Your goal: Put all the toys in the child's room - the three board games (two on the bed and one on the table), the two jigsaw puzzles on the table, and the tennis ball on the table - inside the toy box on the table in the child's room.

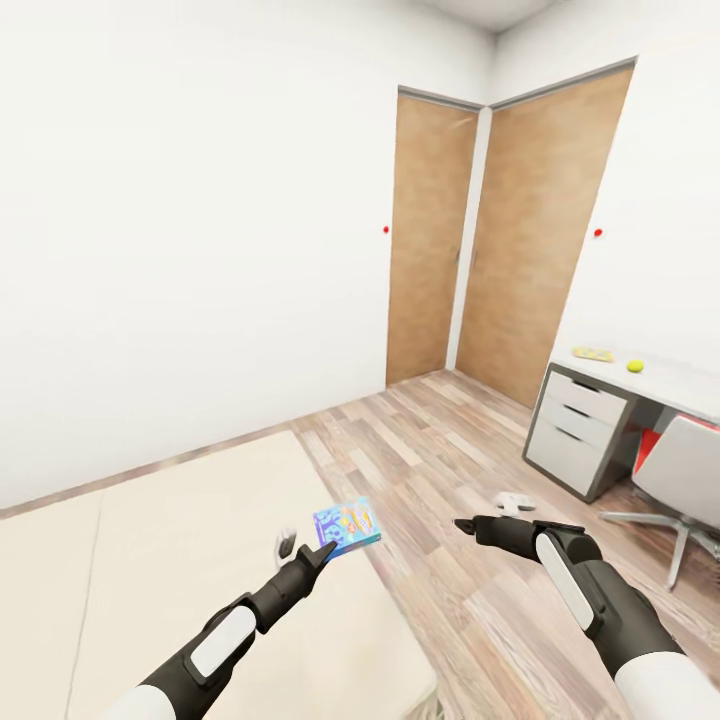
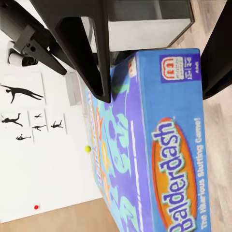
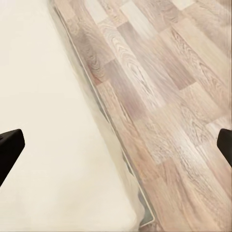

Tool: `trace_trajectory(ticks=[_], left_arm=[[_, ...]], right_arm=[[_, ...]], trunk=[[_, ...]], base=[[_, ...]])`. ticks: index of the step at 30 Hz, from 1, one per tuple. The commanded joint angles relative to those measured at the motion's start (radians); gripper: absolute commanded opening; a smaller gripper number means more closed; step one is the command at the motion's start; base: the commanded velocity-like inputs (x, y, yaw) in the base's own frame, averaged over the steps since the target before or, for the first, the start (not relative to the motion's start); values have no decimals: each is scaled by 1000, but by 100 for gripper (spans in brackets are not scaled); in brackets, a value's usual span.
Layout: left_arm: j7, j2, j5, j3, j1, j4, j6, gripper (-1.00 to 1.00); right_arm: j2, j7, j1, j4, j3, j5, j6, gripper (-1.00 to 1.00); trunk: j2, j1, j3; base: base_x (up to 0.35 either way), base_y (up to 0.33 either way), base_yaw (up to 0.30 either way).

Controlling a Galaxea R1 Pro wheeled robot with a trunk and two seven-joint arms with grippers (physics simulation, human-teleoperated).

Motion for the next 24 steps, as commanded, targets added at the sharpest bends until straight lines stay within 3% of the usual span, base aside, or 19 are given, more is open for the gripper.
trace_trajectory(ticks=[1,7,11,14,15,21,24], left_arm=[[-2,1,11,-5,-1,-1,5,-100],[12,-2,10,-5,-1,-67,17,-100],[64,-1,9,-2,-1,-137,58,-100],[186,-1,8,5,-1,-216,121,-100],[186,-1,8,5,-1,-216,121,-100],[539,-6,8,75,-1,-352,195,-100],[670,-14,8,95,-1,-394,207,-100]], right_arm=[[-1,2,-1,0,1,2,4,100],[1,-1,-1,18,3,3,6,100],[2,-2,-1,34,4,3,6,100],[3,-2,-1,42,4,3,6,100],[3,-2,-1,42,4,3,6,100],[12,-4,-1,49,5,3,6,100],[32,-5,-1,50,6,4,7,100]], trunk=[[6,-4,3],[48,-27,25],[76,-42,39],[97,-54,50],[104,-57,54],[146,-80,75],[167,-92,85]], base=[[0,0,-245],[0,0,-261],[0,0,-270],[0,0,-273],[0,0,-273],[0,0,-274],[0,0,-272]])
